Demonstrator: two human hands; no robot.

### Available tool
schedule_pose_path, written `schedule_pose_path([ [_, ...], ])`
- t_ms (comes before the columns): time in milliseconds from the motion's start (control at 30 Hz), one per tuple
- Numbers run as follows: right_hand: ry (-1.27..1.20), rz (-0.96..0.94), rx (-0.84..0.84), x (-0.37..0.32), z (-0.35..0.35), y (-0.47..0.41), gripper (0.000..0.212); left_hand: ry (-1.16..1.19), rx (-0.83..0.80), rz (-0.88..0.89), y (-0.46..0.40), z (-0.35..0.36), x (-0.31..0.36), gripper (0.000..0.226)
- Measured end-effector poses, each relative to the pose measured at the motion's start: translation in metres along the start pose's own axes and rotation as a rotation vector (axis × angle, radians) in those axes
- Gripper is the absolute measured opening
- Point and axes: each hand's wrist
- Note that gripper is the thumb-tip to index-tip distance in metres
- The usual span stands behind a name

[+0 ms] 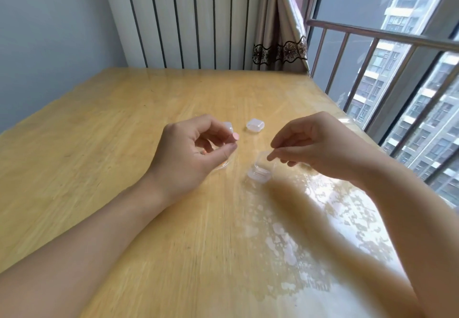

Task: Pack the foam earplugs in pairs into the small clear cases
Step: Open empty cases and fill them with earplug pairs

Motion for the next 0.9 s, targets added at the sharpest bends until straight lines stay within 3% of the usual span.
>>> schedule_pose_path([
  [100,0.003,-0.012,-0.070,0.000,0.008,-0.001,0.008,0.076,-0.105,0.010,0.007,0.015,0.007,0.015],
  [233,0.011,-0.030,-0.109,-0.001,0.014,-0.002,0.008,-0.025,-0.267,0.095,0.008,0.026,0.003,0.026],
  [633,0.036,-0.003,-0.158,0.001,0.014,-0.003,0.008,0.019,-0.318,0.036,0.011,0.025,0.002,0.012],
  [900,0.100,-0.049,-0.083,0.001,0.025,-0.005,0.007,-0.081,-0.384,0.022,0.011,0.026,-0.001,0.007],
])
Point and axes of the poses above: each hand's wrist, its own y-axis away from the middle knuckle, its own z-axis out of the palm, x = y × z, and after that the axes turned 13 degrees about z, right-handed
